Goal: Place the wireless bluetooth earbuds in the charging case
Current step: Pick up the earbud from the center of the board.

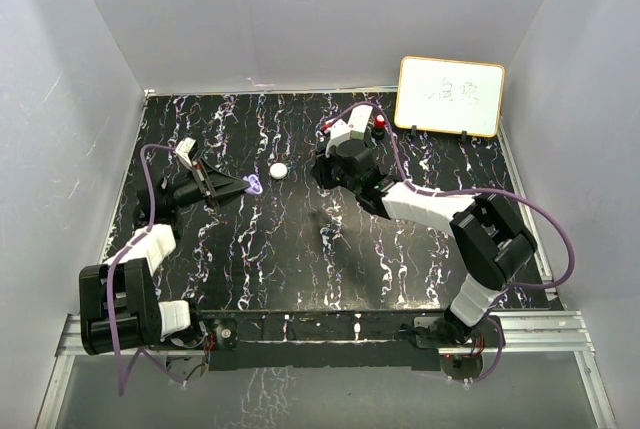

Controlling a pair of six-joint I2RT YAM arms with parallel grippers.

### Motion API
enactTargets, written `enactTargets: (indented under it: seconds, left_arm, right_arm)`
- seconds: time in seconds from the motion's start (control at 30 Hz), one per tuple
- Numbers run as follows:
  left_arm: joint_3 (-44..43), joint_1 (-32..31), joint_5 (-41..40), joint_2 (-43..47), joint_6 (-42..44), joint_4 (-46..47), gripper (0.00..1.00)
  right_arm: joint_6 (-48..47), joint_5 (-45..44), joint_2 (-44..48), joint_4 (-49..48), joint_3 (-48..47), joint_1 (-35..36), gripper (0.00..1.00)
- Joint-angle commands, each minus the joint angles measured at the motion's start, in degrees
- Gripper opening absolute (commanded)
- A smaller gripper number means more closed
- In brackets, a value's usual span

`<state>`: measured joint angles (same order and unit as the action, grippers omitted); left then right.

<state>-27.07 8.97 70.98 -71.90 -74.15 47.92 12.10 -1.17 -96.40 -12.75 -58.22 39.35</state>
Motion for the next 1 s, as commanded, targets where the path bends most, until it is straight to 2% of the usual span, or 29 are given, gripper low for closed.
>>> enactTargets:
  seconds: [0.0,0.3,0.57,0.97]
  left_arm:
    - [0.13,-1.51,-0.65,1.18,-0.13,1.77,0.00]
    - [-3.12,-8.45,-3.50,-1.98,1.53,0.86,0.00]
    - [-2.58,-11.88,-4.66,-2.51,2.87,-0.13,0.00]
    - [-1.78,-15.56,-4.56,-6.23,1.16,5.41,0.00]
  right_arm:
    - [-0.55,0.44,3.16,-5.94,0.82,-0.48,0.00]
    - [-1.58,-0.59,7.71,-7.42,2.87,-1.04,0.00]
    - [-2.32,1.59,10.71,-11.49,5.47,-1.26,0.00]
    - [-5.46,8.08,13.25,-28.53,12.84,-1.26,0.00]
